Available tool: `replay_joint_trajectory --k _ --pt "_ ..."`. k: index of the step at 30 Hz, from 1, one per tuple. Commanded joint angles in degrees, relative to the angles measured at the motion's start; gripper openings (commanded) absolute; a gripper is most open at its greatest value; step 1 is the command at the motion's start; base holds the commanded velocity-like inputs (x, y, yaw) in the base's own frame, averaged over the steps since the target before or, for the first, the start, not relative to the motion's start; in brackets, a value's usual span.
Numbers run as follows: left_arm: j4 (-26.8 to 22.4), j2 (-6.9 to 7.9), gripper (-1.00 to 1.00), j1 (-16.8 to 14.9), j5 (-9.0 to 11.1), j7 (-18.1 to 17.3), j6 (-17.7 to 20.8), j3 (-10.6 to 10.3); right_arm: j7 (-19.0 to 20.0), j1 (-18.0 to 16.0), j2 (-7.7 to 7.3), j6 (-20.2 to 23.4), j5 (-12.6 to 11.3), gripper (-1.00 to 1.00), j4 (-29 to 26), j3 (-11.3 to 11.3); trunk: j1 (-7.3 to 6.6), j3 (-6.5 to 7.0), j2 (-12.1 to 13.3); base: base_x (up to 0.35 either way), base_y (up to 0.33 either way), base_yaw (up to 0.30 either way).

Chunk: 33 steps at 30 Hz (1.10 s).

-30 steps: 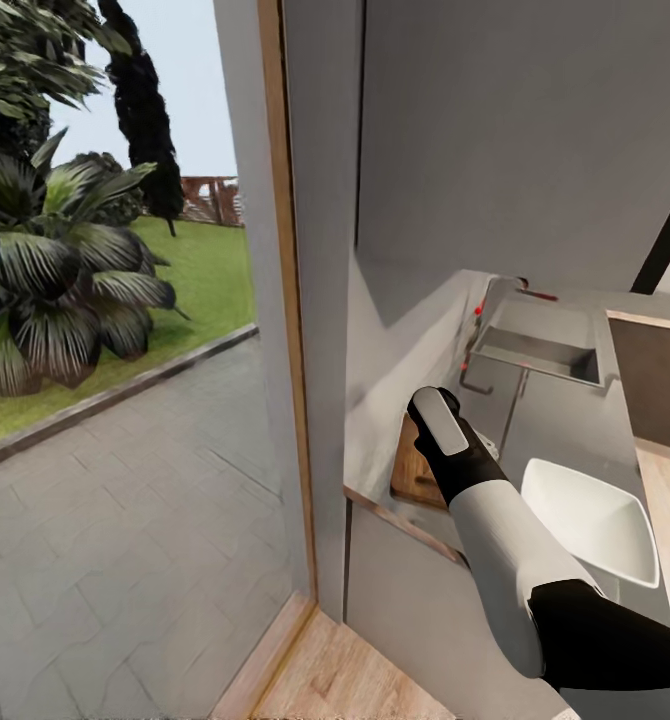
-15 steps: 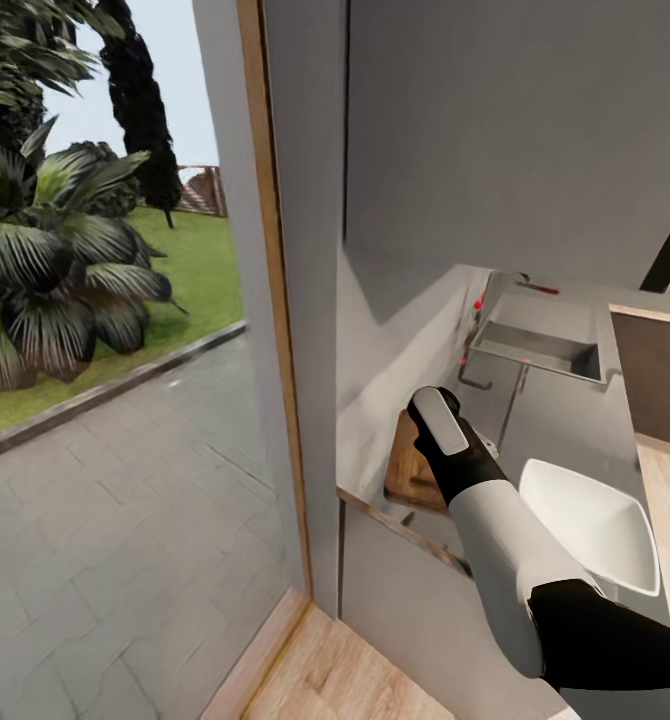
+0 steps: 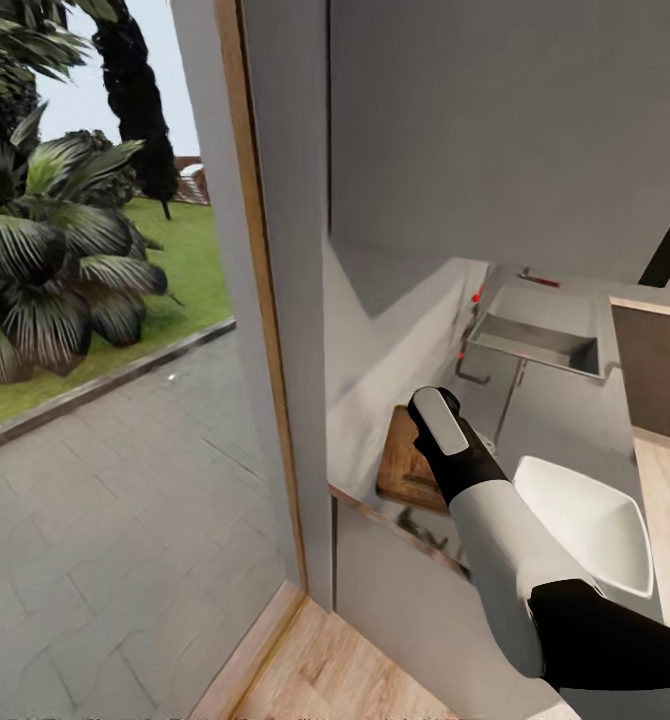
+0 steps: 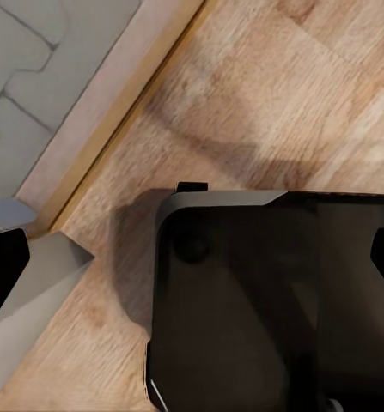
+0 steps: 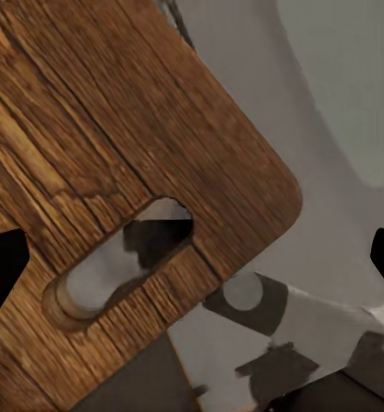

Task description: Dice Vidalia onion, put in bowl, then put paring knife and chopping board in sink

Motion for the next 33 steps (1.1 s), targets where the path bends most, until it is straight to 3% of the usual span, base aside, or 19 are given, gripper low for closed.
replay_joint_trajectory --k 1,17,33 --pt "-0.08 0.04 1.0 0.01 0.46 0.42 -0.12 -0.32 -0.32 -0.04 0.0 0.6 -0.23 1.0 -0.04 0.04 0.03 -0.2 -0.12 0.0 -0.221 0.0" --pt "-0.03 0.04 1.0 0.02 0.45 0.41 -0.12 -0.66 -0.32 -0.03 0.0 0.6 -0.23 1.0 -0.04 0.04 0.03 -1.61 -0.12 -0.037 -0.085 0.0" --pt "-0.06 0.04 1.0 0.03 0.45 0.42 -0.12 -0.78 -0.19 -0.05 0.0 0.6 -0.23 1.0 -0.04 0.04 0.03 -1.73 -0.12 -0.023 -0.016 0.0"
